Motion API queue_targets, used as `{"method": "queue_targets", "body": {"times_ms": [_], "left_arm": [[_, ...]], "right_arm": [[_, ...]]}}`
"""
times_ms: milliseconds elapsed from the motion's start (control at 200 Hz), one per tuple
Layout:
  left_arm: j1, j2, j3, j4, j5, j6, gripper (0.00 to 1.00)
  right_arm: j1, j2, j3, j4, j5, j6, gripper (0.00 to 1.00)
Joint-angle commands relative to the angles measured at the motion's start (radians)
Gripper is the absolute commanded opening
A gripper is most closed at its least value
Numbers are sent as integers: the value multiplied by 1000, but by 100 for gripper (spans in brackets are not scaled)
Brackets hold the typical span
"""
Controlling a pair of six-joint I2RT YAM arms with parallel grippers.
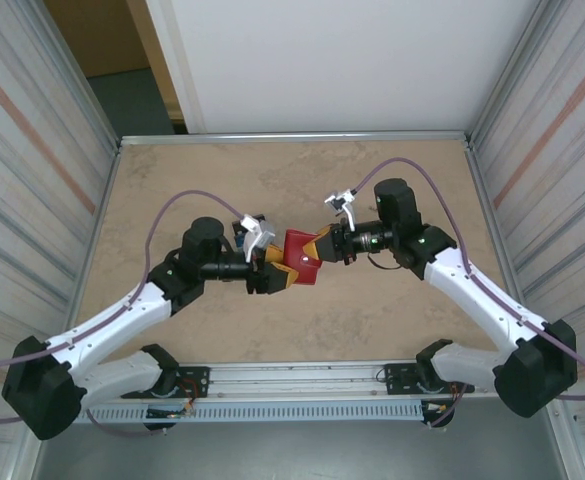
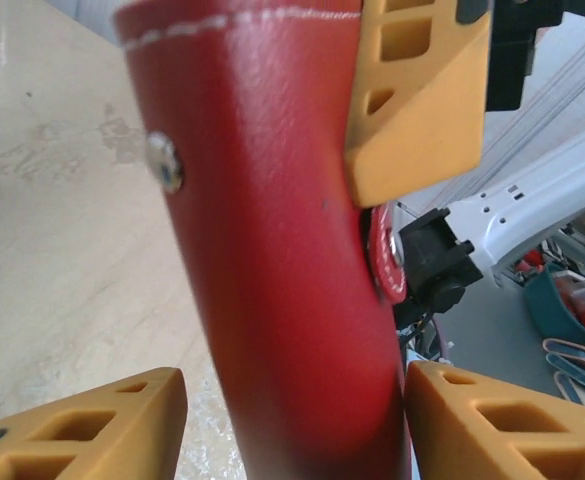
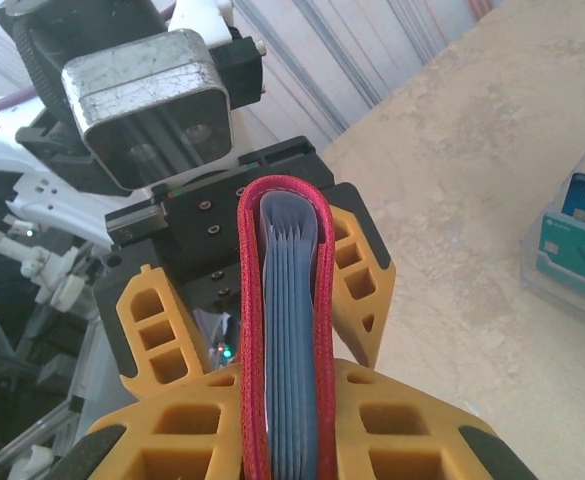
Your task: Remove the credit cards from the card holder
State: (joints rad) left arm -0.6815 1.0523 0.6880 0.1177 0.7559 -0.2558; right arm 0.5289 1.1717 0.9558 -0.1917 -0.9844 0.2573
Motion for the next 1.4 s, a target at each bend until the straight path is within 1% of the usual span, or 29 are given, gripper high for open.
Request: {"method": "queue_targets", "body": {"times_ms": [0,105,170,256,346,591,742,867,937,982,1012,1082,1132,1148,1173,1183,1253,1288,1393], "left_arm": [[6,8,1,94,81,-37,52],[7,9,-10,117,98,-47,40],[7,4,-14,111,100,-45,37],[9,1,-19,97,100,-43,38],[16,-2,-23,68,101,-35,45],[43,-19,-48,67,112,-37,46],[45,-2,-41,82,131,-37,35],[45,17,-35,88,131,-36,19],[45,21,-34,86,131,-35,14],[45,19,-33,77,123,-27,13],[45,16,-30,70,111,-21,12],[45,5,-28,46,66,-8,9],[45,-6,-26,34,19,-6,5],[45,-9,-25,31,5,-5,4],[45,-15,-26,28,-20,-6,3],[45,-18,-27,28,-30,-6,3],[45,-27,-31,23,-99,-10,0],[45,-31,-32,21,-138,-12,0],[45,-27,-41,36,-229,-25,0]], "right_arm": [[8,9,55,-10,-66,-46,3],[7,16,71,-31,-68,-69,3],[7,15,79,-44,-57,-80,3],[5,7,78,-45,-56,-88,3],[5,-1,77,-40,-64,-93,3],[5,-2,75,-38,-64,-94,4],[15,9,72,-34,-55,-89,4],[20,10,74,-36,-36,-87,5],[19,1,73,-43,-8,-89,7],[19,-7,76,-51,18,-90,11],[19,-13,77,-56,39,-91,16],[19,-25,79,-74,96,-90,27],[19,-34,84,-87,158,-79,33],[19,-38,84,-90,184,-75,37],[19,-44,85,-96,232,-62,46],[19,-46,84,-98,252,-56,48],[19,-63,90,-112,393,1,48],[20,-69,96,-121,456,33,50],[32,-89,94,-133,646,140,50]]}}
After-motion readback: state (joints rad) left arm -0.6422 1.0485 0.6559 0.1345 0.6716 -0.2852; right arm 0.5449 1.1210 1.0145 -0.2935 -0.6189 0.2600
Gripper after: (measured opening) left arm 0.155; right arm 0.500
